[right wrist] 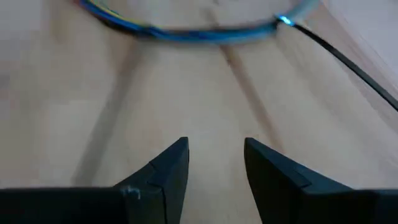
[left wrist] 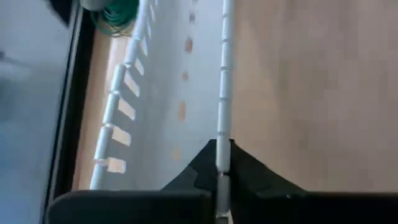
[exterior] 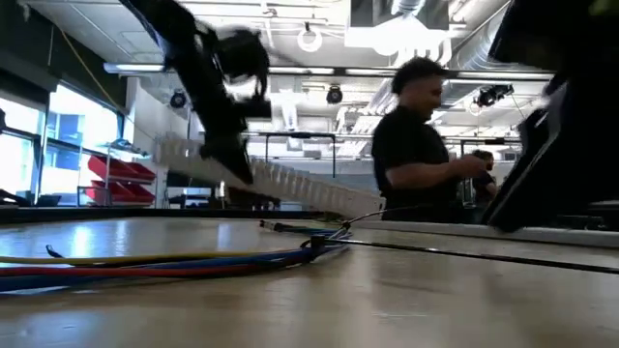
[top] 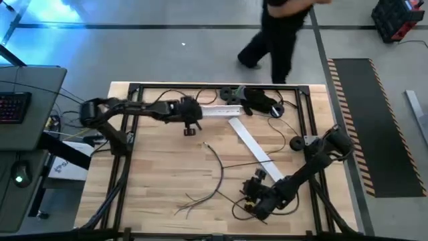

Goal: Ziptie cables
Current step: Put the zip tied wire cables on the white cable duct

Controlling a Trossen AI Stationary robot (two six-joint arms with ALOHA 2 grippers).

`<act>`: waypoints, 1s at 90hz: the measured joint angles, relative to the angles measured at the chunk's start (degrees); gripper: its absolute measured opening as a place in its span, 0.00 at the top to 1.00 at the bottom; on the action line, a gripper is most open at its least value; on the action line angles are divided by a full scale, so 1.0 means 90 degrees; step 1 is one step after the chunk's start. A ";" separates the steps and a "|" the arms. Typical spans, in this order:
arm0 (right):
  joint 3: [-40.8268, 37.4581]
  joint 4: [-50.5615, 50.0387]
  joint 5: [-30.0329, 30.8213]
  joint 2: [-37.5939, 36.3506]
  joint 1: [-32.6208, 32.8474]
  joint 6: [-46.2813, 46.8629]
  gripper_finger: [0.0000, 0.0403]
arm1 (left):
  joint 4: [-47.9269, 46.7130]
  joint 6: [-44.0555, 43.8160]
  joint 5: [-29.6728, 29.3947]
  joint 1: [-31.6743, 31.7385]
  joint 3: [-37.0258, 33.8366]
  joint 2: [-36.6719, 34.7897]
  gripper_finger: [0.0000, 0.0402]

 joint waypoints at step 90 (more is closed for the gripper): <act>0.0482 0.0970 -0.3354 -0.0061 -0.2656 -0.6813 0.65 | 0.0630 -0.5498 -0.2563 -0.3492 -0.1622 -0.0474 1.00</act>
